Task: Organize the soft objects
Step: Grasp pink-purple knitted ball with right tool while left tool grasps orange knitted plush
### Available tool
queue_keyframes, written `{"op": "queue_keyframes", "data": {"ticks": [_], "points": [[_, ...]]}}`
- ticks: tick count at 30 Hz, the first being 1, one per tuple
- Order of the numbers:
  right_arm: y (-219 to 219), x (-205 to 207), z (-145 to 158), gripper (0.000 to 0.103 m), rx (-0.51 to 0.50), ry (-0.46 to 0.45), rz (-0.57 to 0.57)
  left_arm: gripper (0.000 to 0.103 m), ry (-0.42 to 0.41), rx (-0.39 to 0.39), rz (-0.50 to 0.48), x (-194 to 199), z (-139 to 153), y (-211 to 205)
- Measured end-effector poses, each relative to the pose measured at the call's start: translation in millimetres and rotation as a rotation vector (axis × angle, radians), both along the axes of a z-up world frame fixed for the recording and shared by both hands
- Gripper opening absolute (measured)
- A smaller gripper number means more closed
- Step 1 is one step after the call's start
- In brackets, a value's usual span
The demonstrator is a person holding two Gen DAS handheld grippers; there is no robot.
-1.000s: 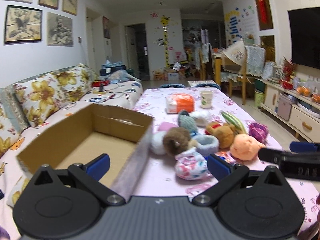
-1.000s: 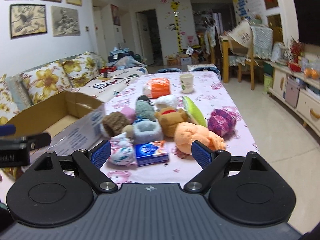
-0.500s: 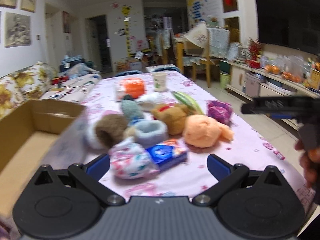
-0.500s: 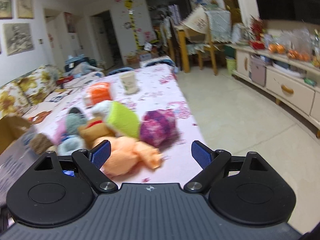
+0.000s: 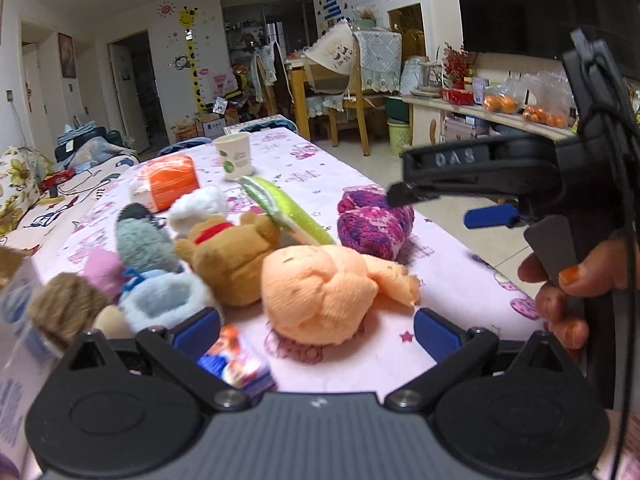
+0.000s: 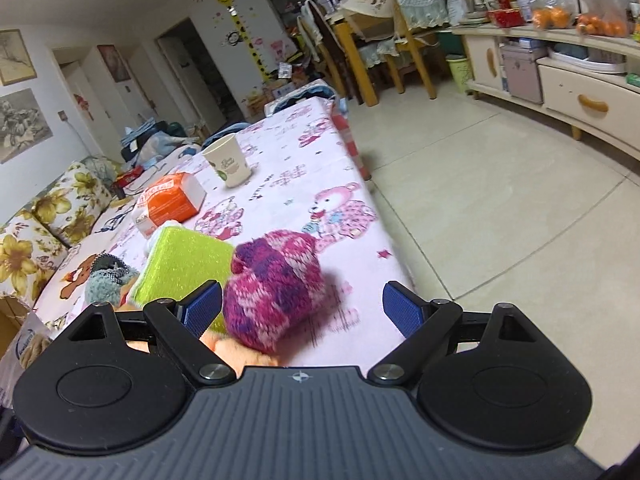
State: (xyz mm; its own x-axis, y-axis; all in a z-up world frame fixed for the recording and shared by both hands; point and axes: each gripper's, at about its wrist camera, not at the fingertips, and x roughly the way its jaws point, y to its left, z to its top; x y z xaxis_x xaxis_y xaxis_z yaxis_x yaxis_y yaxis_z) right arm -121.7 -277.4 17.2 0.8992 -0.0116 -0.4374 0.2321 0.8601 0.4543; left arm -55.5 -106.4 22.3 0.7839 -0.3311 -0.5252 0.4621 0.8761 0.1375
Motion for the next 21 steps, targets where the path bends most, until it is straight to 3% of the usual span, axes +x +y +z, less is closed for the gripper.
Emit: {"op": "queue_keyframes", "data": {"ticks": [10,21], "points": [[-3,30,1,0.103,-0.033,0.024,0.04,0.099,0.043,-0.014,0.004,33,-16,-9],[3,29,-1,0.103,-0.035,0.065,0.065,0.071,0.095,-0.082,-0.002,46,-20,-12]]}}
